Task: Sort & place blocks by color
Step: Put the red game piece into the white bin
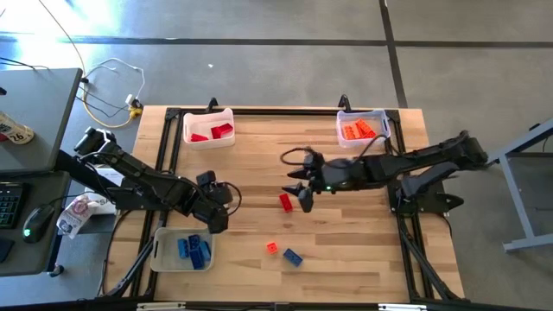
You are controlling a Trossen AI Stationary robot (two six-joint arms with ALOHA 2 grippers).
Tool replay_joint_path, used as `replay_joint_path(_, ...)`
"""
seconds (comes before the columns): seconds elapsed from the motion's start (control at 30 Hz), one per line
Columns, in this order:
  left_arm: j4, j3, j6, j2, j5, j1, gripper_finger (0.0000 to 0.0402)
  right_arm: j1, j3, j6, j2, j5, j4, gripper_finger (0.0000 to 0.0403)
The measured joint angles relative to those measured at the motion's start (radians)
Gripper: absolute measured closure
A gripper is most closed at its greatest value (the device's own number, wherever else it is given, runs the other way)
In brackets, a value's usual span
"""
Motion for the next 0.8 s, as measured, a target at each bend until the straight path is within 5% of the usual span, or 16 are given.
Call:
replay_joint_path(0.23,0.003,0.0,-0.021,0.0,-0.011,0.022,0.0188,0.005,0.134,0.167,0.138,0.04,-0.34,0.0172)
replay_joint_path(0.8,0.012,0.0,-0.026,0.0,-0.012,0.023,0.0188,0.014,0.153,0.346,0.389,0.006,-0.406,0.0172)
